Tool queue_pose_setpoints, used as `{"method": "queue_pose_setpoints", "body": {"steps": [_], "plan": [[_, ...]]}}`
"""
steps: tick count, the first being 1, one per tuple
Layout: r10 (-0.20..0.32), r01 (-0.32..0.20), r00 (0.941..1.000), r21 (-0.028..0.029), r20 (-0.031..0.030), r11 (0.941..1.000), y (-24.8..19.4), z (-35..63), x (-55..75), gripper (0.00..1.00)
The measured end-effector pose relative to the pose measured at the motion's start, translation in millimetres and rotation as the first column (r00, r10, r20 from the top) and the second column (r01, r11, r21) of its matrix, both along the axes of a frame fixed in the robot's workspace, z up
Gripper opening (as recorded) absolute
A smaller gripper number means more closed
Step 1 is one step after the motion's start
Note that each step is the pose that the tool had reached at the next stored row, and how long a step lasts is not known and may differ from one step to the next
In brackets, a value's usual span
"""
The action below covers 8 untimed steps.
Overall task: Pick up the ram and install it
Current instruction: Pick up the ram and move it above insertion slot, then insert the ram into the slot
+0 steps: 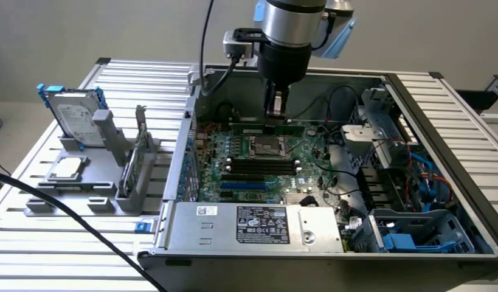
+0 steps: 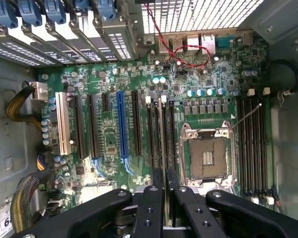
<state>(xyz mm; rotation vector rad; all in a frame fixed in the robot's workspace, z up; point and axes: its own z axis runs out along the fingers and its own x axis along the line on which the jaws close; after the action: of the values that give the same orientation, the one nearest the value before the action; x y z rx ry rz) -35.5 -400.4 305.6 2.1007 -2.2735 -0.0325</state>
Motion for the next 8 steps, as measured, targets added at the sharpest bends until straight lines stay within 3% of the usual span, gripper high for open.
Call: {"method": "queue_pose_setpoints", "body": {"steps": [8], "plan": [[0.0, 0.0, 1.0, -0.0001, -0.0004, 1.0, 0.0, -0.1, 0.0, 0.14]]}}
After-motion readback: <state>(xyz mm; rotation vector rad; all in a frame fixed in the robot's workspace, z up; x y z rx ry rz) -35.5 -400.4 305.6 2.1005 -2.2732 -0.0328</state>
